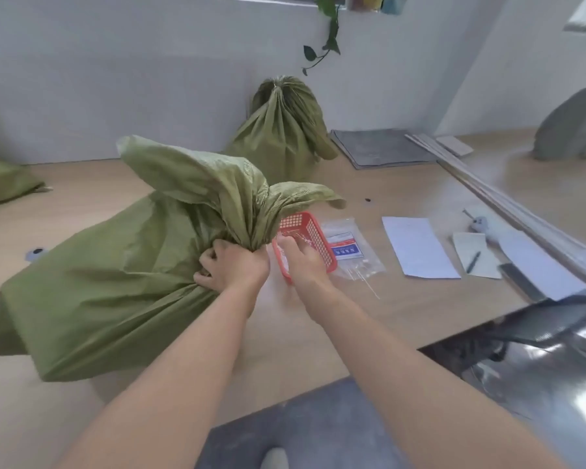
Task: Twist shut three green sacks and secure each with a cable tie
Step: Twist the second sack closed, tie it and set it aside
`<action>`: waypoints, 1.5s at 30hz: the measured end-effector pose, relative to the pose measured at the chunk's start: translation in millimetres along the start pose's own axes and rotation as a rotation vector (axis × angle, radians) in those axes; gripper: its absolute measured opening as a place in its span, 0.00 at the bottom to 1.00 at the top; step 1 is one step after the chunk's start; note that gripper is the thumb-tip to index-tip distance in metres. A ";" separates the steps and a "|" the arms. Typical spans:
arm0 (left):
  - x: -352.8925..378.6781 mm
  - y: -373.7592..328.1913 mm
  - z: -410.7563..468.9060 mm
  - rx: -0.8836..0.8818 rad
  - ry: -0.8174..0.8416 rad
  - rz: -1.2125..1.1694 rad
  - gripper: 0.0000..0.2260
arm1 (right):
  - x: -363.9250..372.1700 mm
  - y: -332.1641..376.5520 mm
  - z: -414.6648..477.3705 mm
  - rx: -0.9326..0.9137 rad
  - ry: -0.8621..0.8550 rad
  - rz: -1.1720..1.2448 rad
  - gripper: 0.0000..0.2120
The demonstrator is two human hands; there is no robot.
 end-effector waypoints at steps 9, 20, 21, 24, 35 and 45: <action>81.0 1.2 -55.5 0.064 0.093 0.252 0.17 | -101.1 -85.6 -4.3 0.085 -0.191 -0.074 0.15; 146.7 -48.5 -69.0 -0.053 -0.167 0.258 0.18 | -181.4 -176.8 77.7 0.147 0.012 -0.244 0.20; 152.6 -53.0 -68.6 -0.058 -0.173 0.263 0.18 | -187.1 -186.8 85.5 0.149 0.032 -0.283 0.20; 166.9 -60.7 -64.9 -0.053 -0.208 0.268 0.15 | -200.0 -211.1 108.9 0.135 0.087 -0.432 0.21; 204.6 -76.4 -43.8 0.037 -0.254 0.317 0.11 | -210.8 -283.4 177.5 0.165 0.196 -0.908 0.21; 216.7 -82.3 -29.3 0.074 -0.253 0.323 0.11 | -204.8 -316.9 182.8 0.049 0.139 -1.141 0.19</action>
Point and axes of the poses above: each hand's wrist, its own z-axis towards the middle knuckle, its own x-axis out of the palm, y = z × x, the point moved 3 cm from there along z, towards the middle knuckle, and after that the axes turned 5 degrees about -x, right-handed, at the moved point
